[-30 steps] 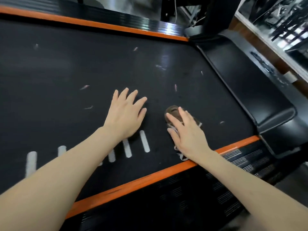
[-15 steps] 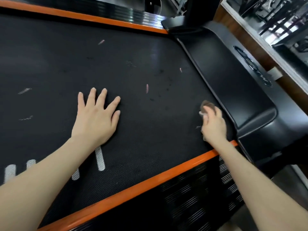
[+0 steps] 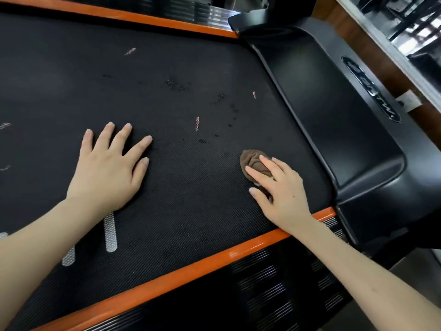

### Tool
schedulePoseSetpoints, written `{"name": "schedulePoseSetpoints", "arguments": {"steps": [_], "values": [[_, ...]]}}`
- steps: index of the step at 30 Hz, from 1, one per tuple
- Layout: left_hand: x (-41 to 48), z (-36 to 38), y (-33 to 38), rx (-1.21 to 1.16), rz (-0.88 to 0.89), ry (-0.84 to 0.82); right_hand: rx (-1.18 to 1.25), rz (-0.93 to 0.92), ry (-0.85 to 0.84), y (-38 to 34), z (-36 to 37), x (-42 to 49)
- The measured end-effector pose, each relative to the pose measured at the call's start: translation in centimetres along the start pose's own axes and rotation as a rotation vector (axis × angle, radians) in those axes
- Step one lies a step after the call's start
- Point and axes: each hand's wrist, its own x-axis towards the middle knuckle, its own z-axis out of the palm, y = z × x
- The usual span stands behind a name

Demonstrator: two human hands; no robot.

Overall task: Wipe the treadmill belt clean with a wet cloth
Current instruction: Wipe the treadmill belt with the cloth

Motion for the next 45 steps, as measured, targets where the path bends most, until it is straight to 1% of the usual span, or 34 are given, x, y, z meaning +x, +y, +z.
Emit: {"name": "schedulePoseSetpoints", "arguments": {"steps": [2,6,9,13,15,16,18,20,21,22,23,24,26,27,28,29,30,31,33,34,35,36,37,39,41,42,43,45], "values": [[-0.1,0.0,0.1,0.011,-0.005,-0.005,-0.002,-0.033,-0.017,0.5,-0.1,0.5],[-0.1,0.0,0.1,0.012,-0.005,0.003,-0.102,-0.170,-0.008,1.9,0.1,1.5],[-0.1,0.0,0.1,0.007,-0.006,-0.022,-0.133,-0.155,0.056,1.7,0.3,1.9],[0.0,-0.8,0.2,-0.071,-0.026,-0.030,-0.179,-0.132,0.064,2.3,0.1,1.7],[0.3,-1.5,0.5,-0.089,-0.030,-0.011,-0.227,-0.032,0.078,4.7,-0.1,1.3],[0.7,-1.8,0.9,-0.077,-0.003,-0.002,-0.250,0.063,0.092,6.1,-0.4,1.3],[2.0,-1.8,1.6,-0.040,0.071,-0.002,-0.301,0.312,0.100,8.4,-0.8,1.7],[4.2,-1.6,2.3,-0.015,0.097,-0.025,-0.269,0.558,0.098,8.4,-0.7,2.5],[5.4,-1.4,2.6,-0.012,0.088,-0.042,-0.215,0.627,0.132,7.2,-0.7,2.8],[6.6,-1.1,3.0,-0.010,0.080,-0.059,-0.147,0.646,0.169,5.6,-0.6,2.9],[7.6,-0.7,3.4,-0.009,0.075,-0.075,-0.096,0.609,0.187,3.9,-0.5,2.7],[8.5,-0.2,3.9,-0.009,0.069,-0.089,-0.068,0.528,0.162,2.1,-0.2,2.0],[9.4,0.9,4.4,-0.019,0.057,-0.111,-0.013,0.243,0.058,-0.7,-0.1,0.0],[9.5,1.5,4.5,-0.024,0.059,-0.110,0.008,0.108,0.009,-0.8,-0.2,-0.5],[9.5,1.8,4.5,-0.030,0.061,-0.098,0.017,0.027,-0.044,0.1,-0.4,-0.4],[9.5,2.2,4.4,-0.040,0.065,-0.087,-0.007,0.005,-0.072,1.5,-0.5,0.0],[9.6,2.2,4.3,-0.054,0.070,-0.080,-0.048,0.045,-0.061,3.2,-0.6,0.7],[9.5,2.2,4.2,-0.068,0.069,-0.076,-0.081,0.135,-0.019,5.0,-0.5,1.5],[9.5,2.1,4.3,-0.075,0.066,-0.068,-0.085,0.385,0.065,7.5,-0.6,2.9],[9.6,2.1,4.3,-0.079,0.065,-0.067,-0.067,0.459,0.059,7.4,-0.6,3.1],[9.5,2.1,4.4,-0.084,0.064,-0.067,-0.046,0.454,0.029,6.5,-0.4,2.9],[9.4,2.0,4.4,-0.088,0.062,-0.065,-0.021,0.384,-0.005,5.0,-0.5,2.3],[9.4,2.0,4.4,-0.091,0.062,-0.062,0.015,0.275,-0.034,3.5,-0.6,1.2],[9.4,1.9,4.3,-0.093,0.061,-0.059,0.088,0.063,-0.142,1.3,-1.4,-1.1],[9.3,1.8,4.2,-0.103,0.067,-0.060,0.056,-0.022,-0.230,2.1,-2.1,-1.8],[9.3,1.8,4.2,-0.109,0.067,-0.055,-0.008,-0.003,-0.226,3.3,-2.4,-1.4],[9.3,1.8,4.2,-0.113,0.067,-0.052,-0.063,0.054,-0.183,4.5,-2.4,-0.8],[9.4,1.9,4.2,-0.113,0.064,-0.049,-0.103,0.223,-0.080,5.7,-2.3,-0.2]]}}
